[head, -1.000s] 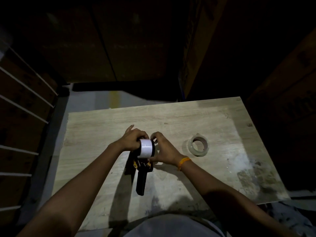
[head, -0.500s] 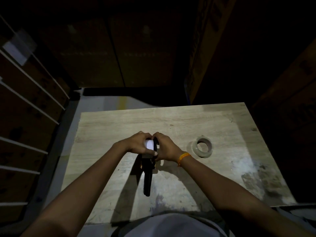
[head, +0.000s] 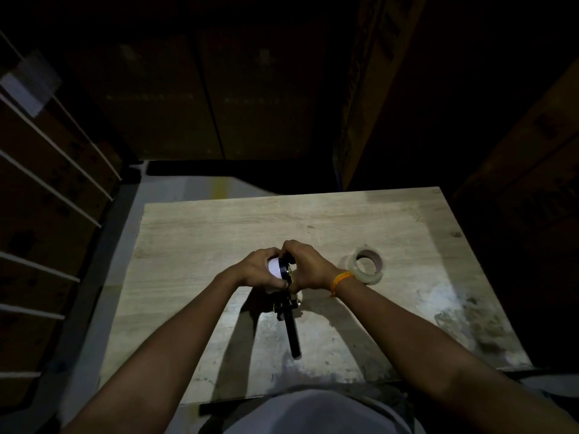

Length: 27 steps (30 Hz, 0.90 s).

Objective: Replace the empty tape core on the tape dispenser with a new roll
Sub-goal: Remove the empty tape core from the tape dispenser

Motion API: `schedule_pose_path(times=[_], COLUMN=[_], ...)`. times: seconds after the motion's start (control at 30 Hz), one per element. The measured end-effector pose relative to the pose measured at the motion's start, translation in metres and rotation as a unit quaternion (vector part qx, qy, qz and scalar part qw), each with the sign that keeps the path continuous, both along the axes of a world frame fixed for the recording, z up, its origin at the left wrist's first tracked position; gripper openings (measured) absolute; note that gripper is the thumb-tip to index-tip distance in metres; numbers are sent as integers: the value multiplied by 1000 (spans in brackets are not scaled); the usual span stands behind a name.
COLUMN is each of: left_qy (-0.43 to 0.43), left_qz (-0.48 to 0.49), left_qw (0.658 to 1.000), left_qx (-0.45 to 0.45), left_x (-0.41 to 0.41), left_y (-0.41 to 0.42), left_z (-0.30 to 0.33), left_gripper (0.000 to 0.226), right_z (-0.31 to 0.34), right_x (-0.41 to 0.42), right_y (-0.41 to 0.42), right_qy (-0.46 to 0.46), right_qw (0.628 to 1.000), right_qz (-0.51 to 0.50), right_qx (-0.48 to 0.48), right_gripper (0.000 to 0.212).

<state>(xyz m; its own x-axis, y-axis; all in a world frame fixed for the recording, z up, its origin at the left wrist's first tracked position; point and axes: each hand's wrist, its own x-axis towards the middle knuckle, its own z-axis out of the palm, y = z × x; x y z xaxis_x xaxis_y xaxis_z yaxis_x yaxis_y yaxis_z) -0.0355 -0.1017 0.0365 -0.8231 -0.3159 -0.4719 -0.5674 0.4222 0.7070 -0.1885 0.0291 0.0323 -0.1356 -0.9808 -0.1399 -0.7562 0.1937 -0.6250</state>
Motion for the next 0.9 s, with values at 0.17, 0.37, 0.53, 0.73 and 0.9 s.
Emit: schedule_pose_path(times=[0.17, 0.37, 0.53, 0.73, 0.9], left_qy=[-7, -6, -8, -16, -8], left_qz=[-15, -17, -10, -8, -13], left_qw=[1000, 999, 998, 995, 996], left_qx=[-23, -34, -58, -95, -86], left_x=[-5, -12, -16, -18, -14], left_y=[6, 11, 11, 13, 9], left_z=[4, 6, 7, 5, 3], left_gripper=[82, 86, 81, 68, 54], right_z=[3, 3, 0, -8, -10], right_x=[-9, -14, -19, -23, -27], right_y=[4, 9, 9, 12, 12], right_qy=[17, 2, -5, -21, -21], right_qw=[999, 999, 999, 999, 999], right_qz=[19, 1, -9, -19, -22], right_qx=[-21, -38, -37, -45, -39], right_gripper=[71, 70, 71, 69, 69])
